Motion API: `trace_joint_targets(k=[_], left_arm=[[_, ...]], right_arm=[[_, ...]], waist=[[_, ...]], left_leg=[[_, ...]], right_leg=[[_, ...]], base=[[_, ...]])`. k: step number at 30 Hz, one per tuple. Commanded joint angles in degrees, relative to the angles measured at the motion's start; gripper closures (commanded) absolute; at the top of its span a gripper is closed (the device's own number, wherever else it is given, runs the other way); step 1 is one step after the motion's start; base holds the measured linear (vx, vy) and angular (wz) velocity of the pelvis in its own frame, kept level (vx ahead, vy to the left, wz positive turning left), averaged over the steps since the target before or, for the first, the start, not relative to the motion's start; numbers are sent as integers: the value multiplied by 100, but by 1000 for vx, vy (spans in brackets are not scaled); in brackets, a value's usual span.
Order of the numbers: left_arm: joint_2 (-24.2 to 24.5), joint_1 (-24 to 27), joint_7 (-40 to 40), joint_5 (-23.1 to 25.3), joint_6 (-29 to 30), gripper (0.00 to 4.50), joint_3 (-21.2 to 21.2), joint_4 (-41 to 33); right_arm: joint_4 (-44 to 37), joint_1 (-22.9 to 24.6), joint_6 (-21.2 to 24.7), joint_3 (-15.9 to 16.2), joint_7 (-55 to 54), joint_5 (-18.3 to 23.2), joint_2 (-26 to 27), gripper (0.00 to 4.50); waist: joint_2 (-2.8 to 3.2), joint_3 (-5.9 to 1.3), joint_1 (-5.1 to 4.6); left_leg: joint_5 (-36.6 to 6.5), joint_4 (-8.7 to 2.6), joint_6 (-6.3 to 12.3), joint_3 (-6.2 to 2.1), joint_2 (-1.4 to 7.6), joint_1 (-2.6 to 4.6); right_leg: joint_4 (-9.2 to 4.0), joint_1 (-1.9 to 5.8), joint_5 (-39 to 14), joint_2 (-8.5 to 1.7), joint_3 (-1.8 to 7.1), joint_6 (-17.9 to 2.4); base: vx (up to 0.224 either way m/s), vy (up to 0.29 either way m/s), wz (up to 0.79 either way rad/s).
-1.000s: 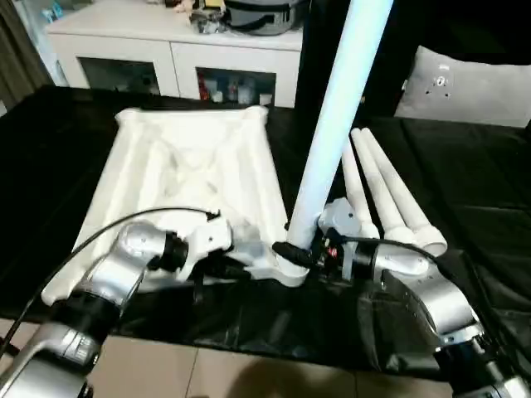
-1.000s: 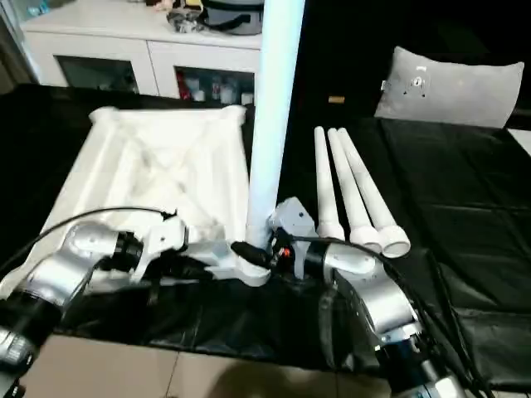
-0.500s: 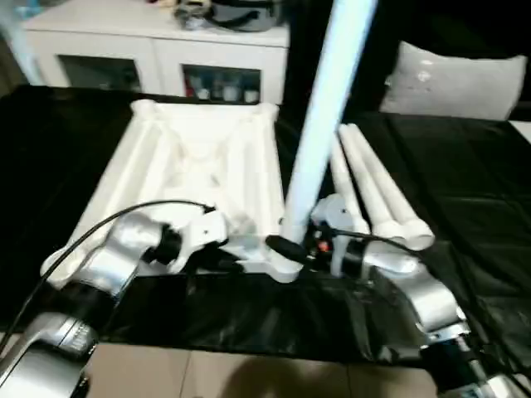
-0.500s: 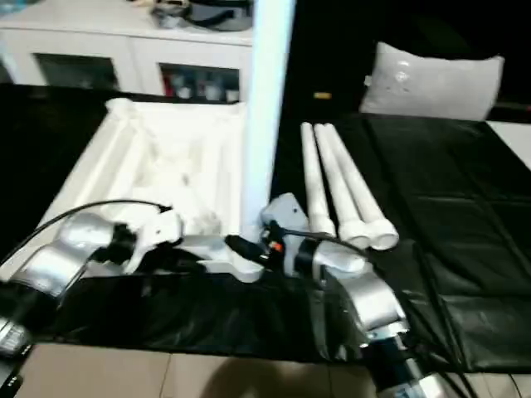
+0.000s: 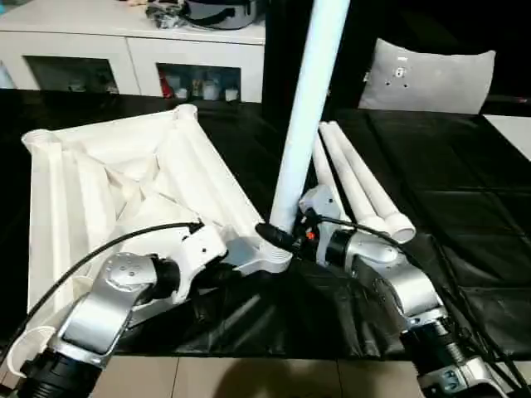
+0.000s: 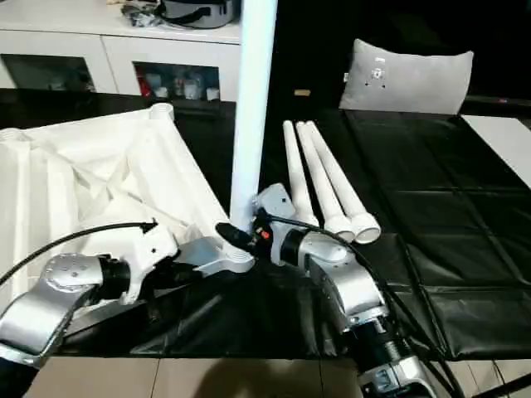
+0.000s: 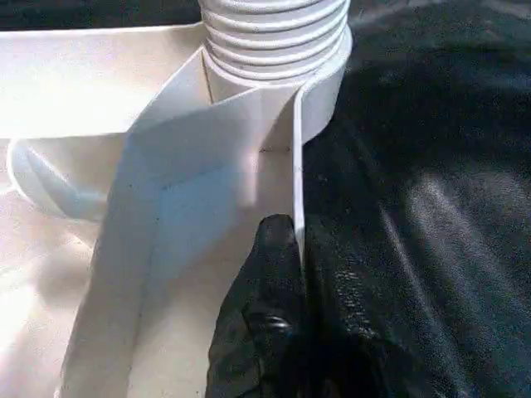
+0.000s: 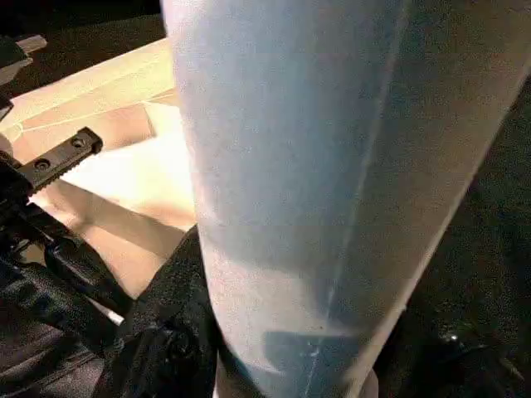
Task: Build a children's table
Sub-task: Insert table leg to table base
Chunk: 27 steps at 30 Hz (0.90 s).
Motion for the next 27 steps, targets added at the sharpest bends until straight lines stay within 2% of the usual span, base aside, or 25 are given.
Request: trace_joint_targets(k=[1, 5, 10, 12, 13, 14, 15, 16, 17, 19, 21, 22, 24, 25, 26, 27], left_arm=[[-8, -237, 133, -14, -29, 450, 84, -431], [-11, -252, 215, 15, -81, 450, 126, -423], [-8, -331, 225, -17, -227, 450, 108, -254], [0, -358, 240, -25, -295, 450, 98, -180], [-3, -364, 245, -26, -311, 450, 100, -163], [-10, -382, 248, -26, -378, 450, 101, -103], [5, -413, 219, -25, -450, 450, 87, -29], [5, -413, 219, -25, -450, 450, 87, -29], [23, -444, 179, -41, -493, 450, 86, 33], [45, -478, 145, -45, -547, 450, 81, 109], [64, -515, 121, -40, -602, 450, 73, 190], [80, -545, 92, -47, -625, 450, 62, 242], [102, -608, 38, -52, -697, 450, 45, 364], [106, -629, 21, -59, -732, 450, 44, 421], [117, -663, -1, -54, -790, 450, 32, 500], [120, -689, -18, -60, -821, 450, 29, 562]], right_arm=[[721, 331, 443, 279, -50, -340, -71, 259], [780, 327, 400, 302, -111, -385, -34, 259], [1044, 195, 265, 110, -279, -328, 122, 259], [1106, 154, 228, 51, -285, -283, 167, 203], [1118, 146, 221, 40, -293, -279, 173, 189], [1164, 121, 199, 7, -296, -256, 195, 187], [1218, 91, 143, -36, -317, -260, 213, 180], [1218, 91, 143, -36, -317, -260, 213, 169], [1226, 87, 98, -78, -288, -244, 217, 155], [1224, 93, 61, -105, -256, -226, 210, 146], [1215, 105, 25, -111, -203, -217, 186, 123], [1171, 142, -32, -125, -161, -209, 158, 111], [1009, 243, -104, -192, -101, -144, 98, 99], [954, 280, -152, -216, -73, -124, 82, 91], [864, 344, -266, -236, -17, -112, 44, 80], [761, 413, -326, -254, 24, -98, 1, 71]], waist=[[83, -164, 16], [113, -169, 8], [129, -163, -28], [138, -160, -51], [141, -148, -62], [176, -142, -65], [184, -153, -73], [212, -151, -102], [230, -144, -94], [213, -156, -69], [234, -155, -49], [212, -166, -25], [237, -192, 38], [220, -212, 56], [248, -215, 81], [238, -214, 92]], left_leg=[[-2844, -506, -87, -212, 264, 70], [-2934, -529, -107, -221, 267, 65], [-3145, -534, -134, -242, 261, 80], [-3278, -527, -140, -262, 253, 96], [-3352, -514, -131, -265, 243, 120], [-3426, -506, -130, -273, 241, 153], [-3477, -505, -138, -287, 251, 168], [-3590, -554, -152, -328, 277, 130], [-3644, -613, -184, -360, 307, 76], [-3571, -556, -178, -313, 270, 149], [-3426, -539, -143, -298, 260, 142], [-3221, -555, -130, -293, 278, 93], [-2998, -543, -115, -253, 287, 112], [-2755, -550, -106, -239, 292, 56], [-2573, -553, -81, -215, 290, 39], [-2517, -550, -58, -199, 288, 40]], right_leg=[[-650, 32, -3905, -444, 222, -374], [-648, 41, -3708, -428, 211, -403], [-678, 38, -3782, -436, 175, -402], [-711, 42, -3918, -444, 127, -351], [-751, 24, -4050, -445, 96, -303], [-794, 14, -4102, -453, 64, -290], [-800, 27, -4047, -458, 34, -299], [-776, 106, -3799, -448, -23, -335], [-713, 153, -3543, -458, 0, -400], [-737, 80, -3518, -481, 47, -507], [-752, 85, -3577, -501, 67, -536], [-709, 130, -3420, -504, 86, -592], [-686, 112, -3143, -499, 135, -699], [-624, 151, -2824, -497, 164, -787], [-597, 160, -2598, -487, 176, -866], [-609, 162, -2557, -478, 176, -858]], base=[[0, 0, 0], [0, 0, 0], [0, 0, 0], [0, 0, 0], [0, 0, 0], [0, 0, 0], [0, 0, 0], [0, 0, 0], [0, 0, 0], [0, 0, 0], [0, 0, 0], [0, 0, 0], [0, 0, 0], [0, 0, 0], [0, 0, 0], [0, 0, 0]])
